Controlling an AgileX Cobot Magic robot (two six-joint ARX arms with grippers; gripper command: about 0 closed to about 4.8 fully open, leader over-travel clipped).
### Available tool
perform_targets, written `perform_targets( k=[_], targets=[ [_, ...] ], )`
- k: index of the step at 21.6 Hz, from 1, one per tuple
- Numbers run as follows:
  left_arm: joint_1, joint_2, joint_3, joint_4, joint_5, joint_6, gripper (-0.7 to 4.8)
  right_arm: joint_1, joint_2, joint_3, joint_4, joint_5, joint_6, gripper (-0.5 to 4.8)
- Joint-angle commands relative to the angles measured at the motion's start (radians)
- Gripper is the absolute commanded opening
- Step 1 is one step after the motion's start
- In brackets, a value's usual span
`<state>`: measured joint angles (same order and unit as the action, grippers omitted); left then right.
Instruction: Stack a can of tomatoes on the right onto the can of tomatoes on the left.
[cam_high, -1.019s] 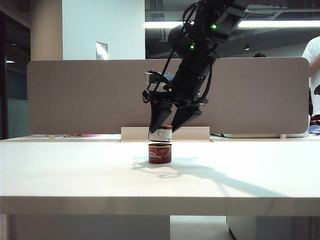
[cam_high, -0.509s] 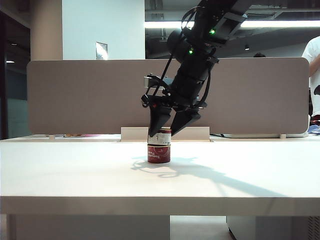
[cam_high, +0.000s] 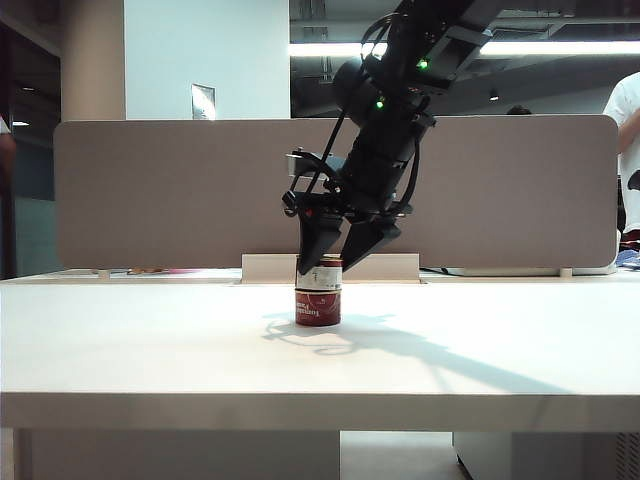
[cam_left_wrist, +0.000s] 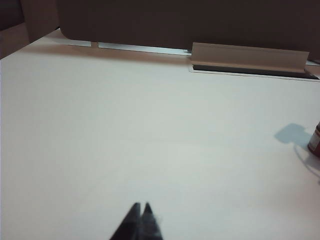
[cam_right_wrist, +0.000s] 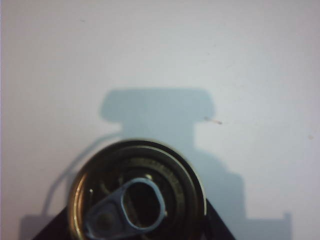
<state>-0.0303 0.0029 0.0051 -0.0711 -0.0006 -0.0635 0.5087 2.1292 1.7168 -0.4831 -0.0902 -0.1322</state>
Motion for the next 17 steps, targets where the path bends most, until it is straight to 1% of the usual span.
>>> perform_targets(
  k=[1,5,6,8,9,14,17],
  targets=[
    [0.001,0.001,0.004,0.010,0.001,0.004,-0.06,0.001,-0.001,0.006,-0.002,0.014,-0.003,2.74],
    [0.001,0.001,0.004,0.010,0.001,0.004,-0.06,0.002,-0.001,0.007,-0.001,0.014,-0.003,2.79],
    [0.001,0.001,0.004,0.010,0.001,0.004,-0.06,0.002,-0.001,0.007,-0.001,0.014,-0.003,2.95],
    [0.001,0.001,0.004,0.010,0.001,0.004,-0.06,0.002,-0.002,0.008,0.002,0.014,-0.003,3.67],
    [0.001,0.001,0.004,0.010,0.002,0.004,-0.06,0.002,-0.002,0.016,-0.005,0.014,-0.003,3.82],
    [0.001,0.001,0.004,0.010,0.001,0.004,-0.06,0.003,-0.003,0.064,-0.021,0.014,-0.003,3.83],
    [0.001,0.001,0.004,0.010,0.002,0.004,-0.06,0.003,-0.003,0.110,-0.069,0.014,-0.003,3.89]
  ],
)
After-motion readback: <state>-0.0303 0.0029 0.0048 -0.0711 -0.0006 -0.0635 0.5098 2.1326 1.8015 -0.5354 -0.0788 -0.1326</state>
